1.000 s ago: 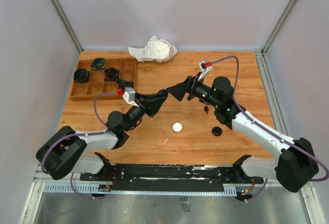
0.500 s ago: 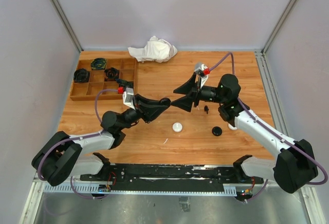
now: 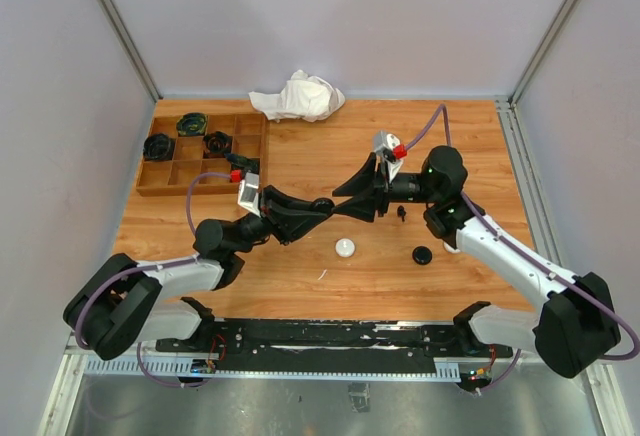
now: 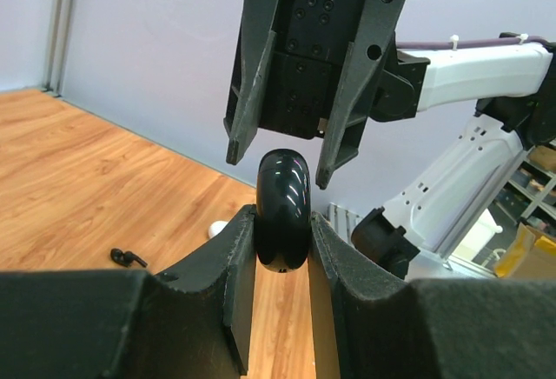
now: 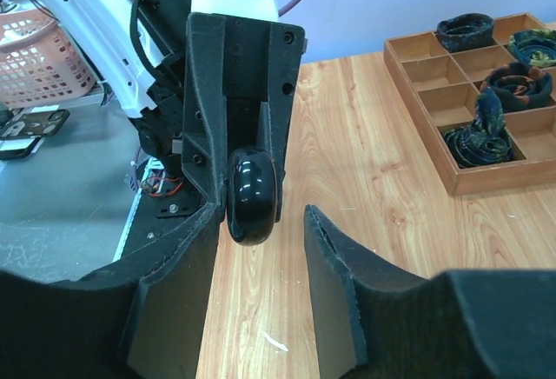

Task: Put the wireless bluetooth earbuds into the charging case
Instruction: Pick up the charging case at the center of the board.

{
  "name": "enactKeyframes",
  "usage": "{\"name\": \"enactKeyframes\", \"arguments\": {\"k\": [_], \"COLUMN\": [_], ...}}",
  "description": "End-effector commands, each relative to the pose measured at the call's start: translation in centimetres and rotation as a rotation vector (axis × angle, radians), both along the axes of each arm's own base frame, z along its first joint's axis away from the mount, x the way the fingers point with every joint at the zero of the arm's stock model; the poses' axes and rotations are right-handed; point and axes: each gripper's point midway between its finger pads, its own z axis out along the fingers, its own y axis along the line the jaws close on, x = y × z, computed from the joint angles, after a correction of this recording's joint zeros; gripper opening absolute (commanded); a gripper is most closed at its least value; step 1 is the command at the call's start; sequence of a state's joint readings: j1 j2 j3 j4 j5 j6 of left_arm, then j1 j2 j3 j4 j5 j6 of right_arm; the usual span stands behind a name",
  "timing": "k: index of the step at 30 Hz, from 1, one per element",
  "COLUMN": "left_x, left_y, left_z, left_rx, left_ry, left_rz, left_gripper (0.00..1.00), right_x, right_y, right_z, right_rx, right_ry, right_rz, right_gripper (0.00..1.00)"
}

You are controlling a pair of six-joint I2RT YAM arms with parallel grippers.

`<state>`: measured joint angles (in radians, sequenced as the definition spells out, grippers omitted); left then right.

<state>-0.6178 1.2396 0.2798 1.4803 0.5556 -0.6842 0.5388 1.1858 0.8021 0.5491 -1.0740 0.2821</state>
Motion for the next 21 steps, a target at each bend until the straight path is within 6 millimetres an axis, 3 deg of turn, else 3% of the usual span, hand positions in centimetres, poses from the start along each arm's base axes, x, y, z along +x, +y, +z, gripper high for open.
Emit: {"name": "enactKeyframes", "arguments": {"k": [1, 8, 14, 18, 21], "left_x": [-0.8, -1.0, -1.2, -1.1, -1.0], "left_y": [0.1, 0.0, 0.1, 0.1, 0.2], "left_z": [1.0, 1.3, 1.4, 0.8, 0.1], "left_rx": [-0.027, -0.031, -0.032, -0.002, 0.035], "left_ry": [-0.052, -0.060, -0.071, -0.075, -0.085], "left_rz": [-0.031, -0.047, -0.049, -0.037, -0.020], "left_gripper": [0.08, 0.08, 0.11, 0.20, 0.34], "right_x": [-1.4, -2.2, -2.5, -2.8, -3.0], "right_y": [0.6, 1.3, 1.5, 1.2, 0.8], "right_z": [1.4, 1.1, 0.6, 0.6, 0.6], "right_rx": [0.025, 0.011, -0.016, -0.047, -0.088], "right_ry": [-0.072, -0.055, -0.041, -0.045, -0.053], "right_rz": [0.081, 0.121, 0.138, 0.145, 0.138], "right_gripper": [0.43, 0.39, 0.26, 0.15, 0.12]}}
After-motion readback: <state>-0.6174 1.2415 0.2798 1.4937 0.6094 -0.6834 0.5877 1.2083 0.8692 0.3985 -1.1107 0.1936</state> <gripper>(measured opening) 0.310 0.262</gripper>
